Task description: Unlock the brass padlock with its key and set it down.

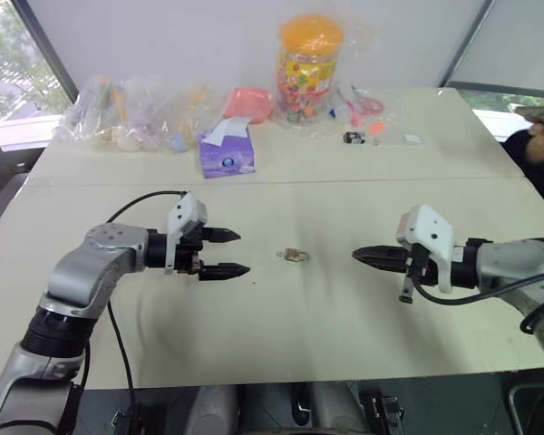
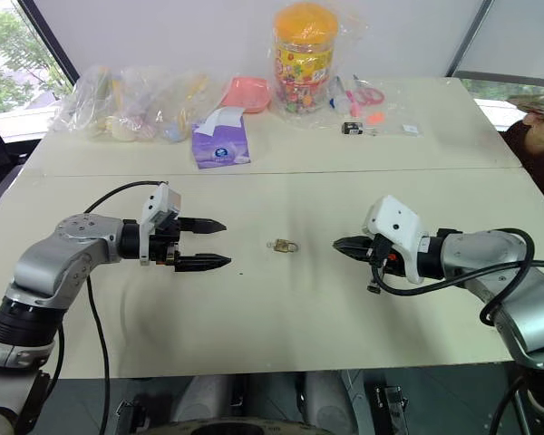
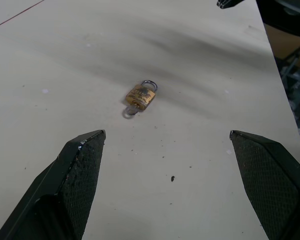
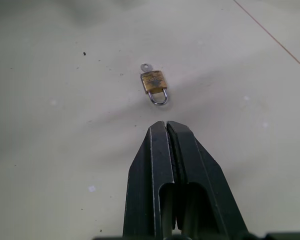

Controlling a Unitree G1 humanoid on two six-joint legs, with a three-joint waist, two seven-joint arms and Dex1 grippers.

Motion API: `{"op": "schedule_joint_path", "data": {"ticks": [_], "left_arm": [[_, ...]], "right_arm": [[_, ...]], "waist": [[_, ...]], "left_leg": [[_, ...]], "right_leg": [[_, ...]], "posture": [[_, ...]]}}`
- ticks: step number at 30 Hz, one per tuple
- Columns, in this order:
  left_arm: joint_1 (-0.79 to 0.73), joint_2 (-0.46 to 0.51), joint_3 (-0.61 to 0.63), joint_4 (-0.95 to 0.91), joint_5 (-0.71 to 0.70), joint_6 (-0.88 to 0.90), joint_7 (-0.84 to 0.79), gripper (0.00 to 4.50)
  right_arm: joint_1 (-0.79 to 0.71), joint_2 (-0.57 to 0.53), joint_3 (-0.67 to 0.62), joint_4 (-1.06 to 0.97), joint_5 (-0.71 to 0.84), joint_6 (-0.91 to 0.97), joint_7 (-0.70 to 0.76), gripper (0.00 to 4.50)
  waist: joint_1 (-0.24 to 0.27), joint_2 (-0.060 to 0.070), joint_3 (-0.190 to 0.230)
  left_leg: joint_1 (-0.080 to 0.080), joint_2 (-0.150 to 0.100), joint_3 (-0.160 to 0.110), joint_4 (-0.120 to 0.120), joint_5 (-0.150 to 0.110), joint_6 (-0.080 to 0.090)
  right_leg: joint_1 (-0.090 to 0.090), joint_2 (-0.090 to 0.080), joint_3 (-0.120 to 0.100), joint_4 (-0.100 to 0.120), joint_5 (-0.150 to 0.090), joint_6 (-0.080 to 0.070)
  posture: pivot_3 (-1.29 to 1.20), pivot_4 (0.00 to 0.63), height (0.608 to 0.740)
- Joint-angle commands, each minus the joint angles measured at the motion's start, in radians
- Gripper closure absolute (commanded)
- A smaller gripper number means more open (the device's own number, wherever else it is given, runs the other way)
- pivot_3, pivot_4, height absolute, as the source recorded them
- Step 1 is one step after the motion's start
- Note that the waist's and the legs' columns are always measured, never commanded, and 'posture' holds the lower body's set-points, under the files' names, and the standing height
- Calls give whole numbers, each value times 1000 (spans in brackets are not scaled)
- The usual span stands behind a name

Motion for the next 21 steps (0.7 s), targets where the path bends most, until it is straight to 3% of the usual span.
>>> {"op": "schedule_joint_path", "data": {"ticks": [1, 21], "left_arm": [[-20, 8, 6, -16, 11, -21, 6, 339], [-23, 11, 12, -15, 4, -18, -7, 339]], "right_arm": [[-14, -10, -5, -13, 7, -13, 5, 4500], [-41, -11, 12, -21, 25, -2, 4, 4500]], "waist": [[0, 0, 0], [0, 0, 0]], "left_leg": [[0, 0, 0, 0, 0, 0], [0, 0, 0, 0, 0, 0]], "right_leg": [[0, 0, 0, 0, 0, 0], [0, 0, 0, 0, 1, 2]], "posture": [[0, 150, 737], [0, 150, 737]]}}
